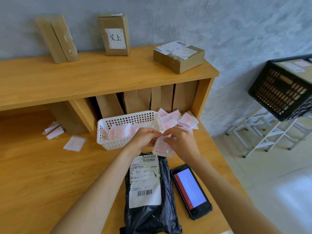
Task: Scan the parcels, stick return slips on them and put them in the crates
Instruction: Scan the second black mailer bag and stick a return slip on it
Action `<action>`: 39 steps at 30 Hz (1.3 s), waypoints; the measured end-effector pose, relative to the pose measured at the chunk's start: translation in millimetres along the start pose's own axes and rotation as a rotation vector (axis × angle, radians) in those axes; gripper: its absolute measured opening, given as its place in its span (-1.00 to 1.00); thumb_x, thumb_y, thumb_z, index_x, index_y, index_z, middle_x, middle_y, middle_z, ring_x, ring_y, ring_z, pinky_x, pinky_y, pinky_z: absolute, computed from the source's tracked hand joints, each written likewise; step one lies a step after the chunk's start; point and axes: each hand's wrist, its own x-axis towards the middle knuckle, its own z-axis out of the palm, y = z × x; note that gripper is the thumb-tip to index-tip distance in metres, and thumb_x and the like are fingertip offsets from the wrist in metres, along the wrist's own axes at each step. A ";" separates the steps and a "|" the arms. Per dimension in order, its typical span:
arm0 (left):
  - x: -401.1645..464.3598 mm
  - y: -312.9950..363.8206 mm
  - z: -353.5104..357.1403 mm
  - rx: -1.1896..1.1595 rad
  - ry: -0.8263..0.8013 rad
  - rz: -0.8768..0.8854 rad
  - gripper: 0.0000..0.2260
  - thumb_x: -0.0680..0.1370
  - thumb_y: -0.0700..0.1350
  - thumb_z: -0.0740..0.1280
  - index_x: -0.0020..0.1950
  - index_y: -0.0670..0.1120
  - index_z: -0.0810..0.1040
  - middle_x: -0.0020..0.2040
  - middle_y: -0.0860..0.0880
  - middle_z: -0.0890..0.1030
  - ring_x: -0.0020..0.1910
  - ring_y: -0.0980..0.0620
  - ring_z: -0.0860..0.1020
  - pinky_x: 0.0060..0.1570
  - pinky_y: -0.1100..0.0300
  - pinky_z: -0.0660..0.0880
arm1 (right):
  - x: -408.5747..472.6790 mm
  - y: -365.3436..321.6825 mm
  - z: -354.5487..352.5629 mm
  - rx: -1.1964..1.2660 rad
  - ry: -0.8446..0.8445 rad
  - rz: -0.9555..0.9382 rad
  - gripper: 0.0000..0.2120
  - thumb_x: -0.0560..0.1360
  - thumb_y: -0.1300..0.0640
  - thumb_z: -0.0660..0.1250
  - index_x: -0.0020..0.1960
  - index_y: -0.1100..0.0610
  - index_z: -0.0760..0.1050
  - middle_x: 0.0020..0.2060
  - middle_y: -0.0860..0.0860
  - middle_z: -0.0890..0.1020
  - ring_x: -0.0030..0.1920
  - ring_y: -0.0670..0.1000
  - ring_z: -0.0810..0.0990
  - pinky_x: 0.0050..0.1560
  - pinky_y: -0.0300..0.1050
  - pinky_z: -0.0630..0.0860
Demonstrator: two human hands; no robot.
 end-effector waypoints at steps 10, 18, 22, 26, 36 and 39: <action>19.0 1.5 -16.6 0.102 0.230 0.071 -0.87 0.55 -0.27 0.34 -0.19 -0.17 0.60 -0.12 -0.09 0.62 -0.14 -0.02 0.58 -0.01 0.06 0.57 | 2.3 4.3 2.6 -0.111 0.017 -0.162 -0.96 0.43 0.23 0.43 -0.15 0.13 0.58 -0.21 -0.01 0.62 -0.17 0.06 0.53 -0.37 -0.13 0.43; 43.9 14.2 -64.8 0.245 0.585 0.157 -0.89 0.58 -0.19 0.31 -0.11 -0.13 0.60 -0.15 -0.07 0.60 -0.04 -0.06 0.56 -0.05 0.11 0.44 | 3.2 12.9 -8.9 -0.122 0.037 -0.156 -0.91 0.41 0.29 0.45 -0.18 0.14 0.57 -0.17 0.00 0.62 -0.13 0.05 0.53 -0.40 -0.29 0.33; 47.5 0.1 -80.2 0.372 0.636 0.105 -0.84 0.55 -0.24 0.31 0.08 -0.17 0.65 0.07 -0.12 0.65 0.13 -0.13 0.57 0.12 0.06 0.47 | 4.5 14.6 -8.9 -0.153 0.043 -0.144 -0.91 0.39 0.26 0.48 -0.20 0.13 0.58 -0.09 0.00 0.60 -0.08 0.02 0.51 -0.42 -0.27 0.38; 45.3 -16.5 -83.3 0.586 0.624 0.115 -0.65 0.49 -0.41 0.16 -0.43 -0.07 0.34 -0.42 -0.03 0.35 -0.36 -0.06 0.34 -0.33 0.21 0.20 | 5.5 11.8 -7.8 -0.111 -0.004 -0.106 -0.94 0.42 0.26 0.43 -0.15 0.16 0.56 -0.17 0.01 0.62 -0.13 0.03 0.50 -0.32 -0.16 0.44; 28.4 -14.9 -81.1 0.986 0.646 0.070 -0.63 0.66 -0.08 0.18 0.38 -0.27 0.41 0.30 -0.23 0.48 0.16 -0.17 0.53 -0.02 0.03 0.47 | 8.3 2.8 -4.0 0.078 -0.089 0.005 -0.92 0.47 0.29 0.37 -0.11 0.13 0.53 -0.19 -0.07 0.57 -0.14 -0.02 0.52 -0.19 -0.12 0.53; 18.5 -9.2 -73.2 0.882 0.591 0.175 -0.63 0.64 -0.12 0.22 0.43 -0.18 0.41 0.38 -0.16 0.44 0.25 -0.12 0.50 0.16 0.04 0.44 | 10.6 -5.1 -3.7 0.212 -0.153 0.108 -0.86 0.50 0.29 0.34 -0.11 0.06 0.51 -0.23 -0.17 0.53 -0.18 -0.17 0.50 -0.19 -0.34 0.46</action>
